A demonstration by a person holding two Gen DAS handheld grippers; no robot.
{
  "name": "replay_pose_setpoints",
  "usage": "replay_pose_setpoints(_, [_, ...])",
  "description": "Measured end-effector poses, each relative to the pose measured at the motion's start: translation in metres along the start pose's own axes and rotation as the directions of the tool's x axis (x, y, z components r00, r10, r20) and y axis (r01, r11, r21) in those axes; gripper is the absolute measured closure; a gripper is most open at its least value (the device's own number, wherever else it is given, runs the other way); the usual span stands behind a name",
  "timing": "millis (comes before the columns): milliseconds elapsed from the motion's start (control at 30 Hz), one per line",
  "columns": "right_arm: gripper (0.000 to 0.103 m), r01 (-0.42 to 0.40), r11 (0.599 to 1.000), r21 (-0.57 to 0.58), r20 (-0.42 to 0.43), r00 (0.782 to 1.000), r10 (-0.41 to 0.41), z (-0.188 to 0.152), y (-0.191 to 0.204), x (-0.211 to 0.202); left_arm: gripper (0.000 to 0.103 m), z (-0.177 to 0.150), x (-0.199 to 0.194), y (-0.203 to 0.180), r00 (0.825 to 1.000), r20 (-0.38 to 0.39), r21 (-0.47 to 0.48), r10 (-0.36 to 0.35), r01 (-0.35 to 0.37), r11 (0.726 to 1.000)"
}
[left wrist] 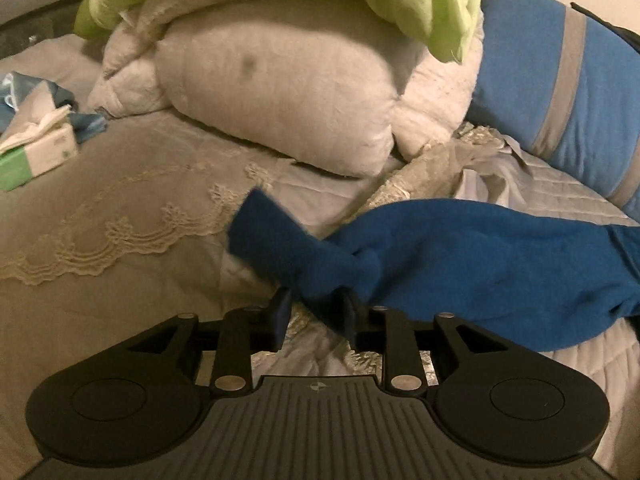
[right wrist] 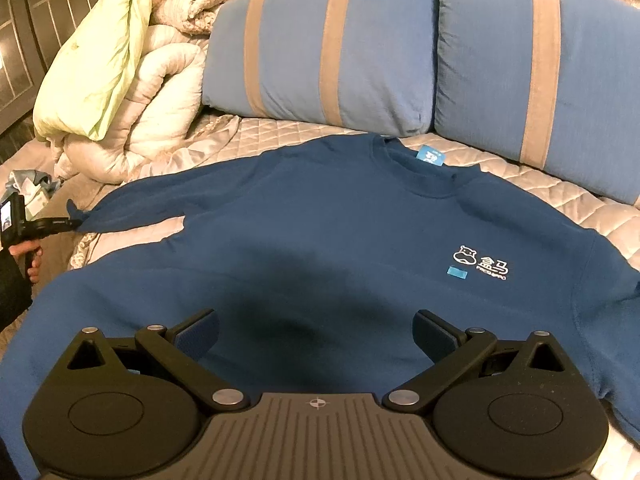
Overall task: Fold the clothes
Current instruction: 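Lay the sleeve flat and open the left gripper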
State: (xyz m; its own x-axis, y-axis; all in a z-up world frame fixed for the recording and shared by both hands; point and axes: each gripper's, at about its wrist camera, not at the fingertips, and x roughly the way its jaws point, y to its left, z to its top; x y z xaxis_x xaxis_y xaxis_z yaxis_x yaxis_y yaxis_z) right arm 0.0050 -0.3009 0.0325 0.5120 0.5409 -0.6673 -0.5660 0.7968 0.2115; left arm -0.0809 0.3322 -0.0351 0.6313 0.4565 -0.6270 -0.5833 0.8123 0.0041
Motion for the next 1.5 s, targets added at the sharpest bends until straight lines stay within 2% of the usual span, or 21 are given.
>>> replay_pose_setpoints(100, [0.001,0.008,1.000,-0.008,0.002,1.000,-0.008,0.000,0.001,-0.001,0.074,0.001,-0.014,0.000,1.000,0.023,-0.007,0.012,-0.012,1.000])
replay_pose_setpoints(233, [0.001,0.017,1.000,-0.012,0.009,1.000,-0.017,-0.001,0.003,-0.001,0.061,0.008,-0.027,-0.009,0.997,0.076,-0.011,-0.018,0.019,1.000])
replay_pose_setpoints(433, [0.001,0.018,1.000,-0.004,0.018,1.000,-0.018,-0.002,0.001,-0.003,0.050,0.021,-0.036,-0.038,0.984,0.114,0.043,-0.137,0.133,0.990])
replay_pose_setpoints(633, [0.001,0.021,1.000,-0.006,0.027,0.999,-0.021,-0.002,0.000,-0.004,0.050,0.027,-0.031,-0.077,0.961,0.091,0.114,-0.261,0.251,0.961])
replay_pose_setpoints(800, [0.001,0.020,1.000,-0.015,0.031,0.999,-0.019,-0.002,0.000,-0.007,0.049,0.027,-0.028,-0.113,0.944,0.069,0.177,-0.322,0.306,0.935])
replay_pose_setpoints(933, [0.001,0.018,1.000,0.001,0.028,0.999,-0.018,-0.001,-0.007,-0.011,0.047,0.031,-0.025,-0.141,0.930,0.053,0.227,-0.364,0.344,0.911])
replay_pose_setpoints(1133, [0.001,0.071,0.997,0.022,0.050,0.996,-0.072,0.009,-0.036,-0.019,0.047,0.044,-0.016,-0.180,0.907,0.020,0.279,-0.420,0.398,0.874])
replay_pose_setpoints(1267, [0.001,0.111,0.993,0.031,0.066,0.991,-0.113,0.023,-0.066,-0.017,0.047,0.058,-0.003,-0.210,0.886,-0.021,0.349,-0.462,0.440,0.828])
replay_pose_setpoints(1500, [0.004,0.153,0.988,0.006,0.062,0.986,-0.153,0.056,-0.125,0.012,0.047,0.075,0.030,-0.270,0.851,-0.080,0.458,-0.519,0.494,0.739])
